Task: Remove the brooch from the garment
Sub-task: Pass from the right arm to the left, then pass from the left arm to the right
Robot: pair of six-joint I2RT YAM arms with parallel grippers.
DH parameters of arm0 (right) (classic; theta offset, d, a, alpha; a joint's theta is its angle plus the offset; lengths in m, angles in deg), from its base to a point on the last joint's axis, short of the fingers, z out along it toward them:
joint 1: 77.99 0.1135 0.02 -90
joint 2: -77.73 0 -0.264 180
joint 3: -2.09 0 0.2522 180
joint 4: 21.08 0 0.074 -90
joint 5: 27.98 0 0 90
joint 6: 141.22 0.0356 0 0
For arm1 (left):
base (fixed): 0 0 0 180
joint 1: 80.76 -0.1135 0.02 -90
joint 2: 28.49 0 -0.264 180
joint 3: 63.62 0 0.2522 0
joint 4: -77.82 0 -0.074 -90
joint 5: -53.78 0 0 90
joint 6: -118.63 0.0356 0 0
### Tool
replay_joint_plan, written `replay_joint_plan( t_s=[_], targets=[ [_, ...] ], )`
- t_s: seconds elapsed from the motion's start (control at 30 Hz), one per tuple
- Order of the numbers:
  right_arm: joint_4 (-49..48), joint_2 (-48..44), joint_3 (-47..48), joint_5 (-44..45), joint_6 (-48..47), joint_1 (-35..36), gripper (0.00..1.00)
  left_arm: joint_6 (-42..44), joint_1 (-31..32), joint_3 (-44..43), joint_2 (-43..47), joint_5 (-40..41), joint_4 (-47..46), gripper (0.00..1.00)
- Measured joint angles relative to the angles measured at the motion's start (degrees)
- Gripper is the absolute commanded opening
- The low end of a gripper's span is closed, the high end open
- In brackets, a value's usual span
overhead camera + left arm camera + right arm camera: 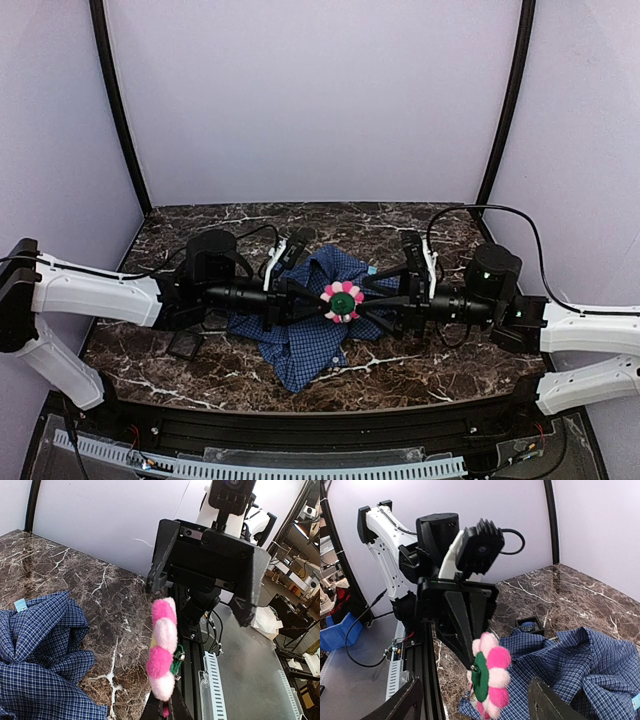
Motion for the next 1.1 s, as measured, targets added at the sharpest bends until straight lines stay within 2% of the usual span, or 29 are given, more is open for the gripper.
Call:
replay_joint_plan(
  t_s=[0.23,0.6,0.8,0.93,1.1],
  targets=[
    [2.58,0.9,-0.76,4.2,-1.07,0.7,0.71,0.2,0.0,0.0,1.75,1.25,1.95,0.01],
    [0.11,7.65,-1.22,6.14,0.68,3.1,0.71,0.2,0.0,0.0,2.6,4.24,2.78,0.01],
    [-0.74,9.35,-0.83,6.51,1.14,3.87,0.62,0.61,0.0,0.0,3.06,4.92,3.67,0.01],
    [-1.2,10.91,0.13,6.45,1.92,3.91,0.47,0.81,0.0,0.0,3.06,4.87,3.74,0.01],
    [-2.36,11.56,0.92,6.03,2.36,4.04,0.35,1.36,0.0,0.0,3.06,4.76,3.89,0.01]
  ],
)
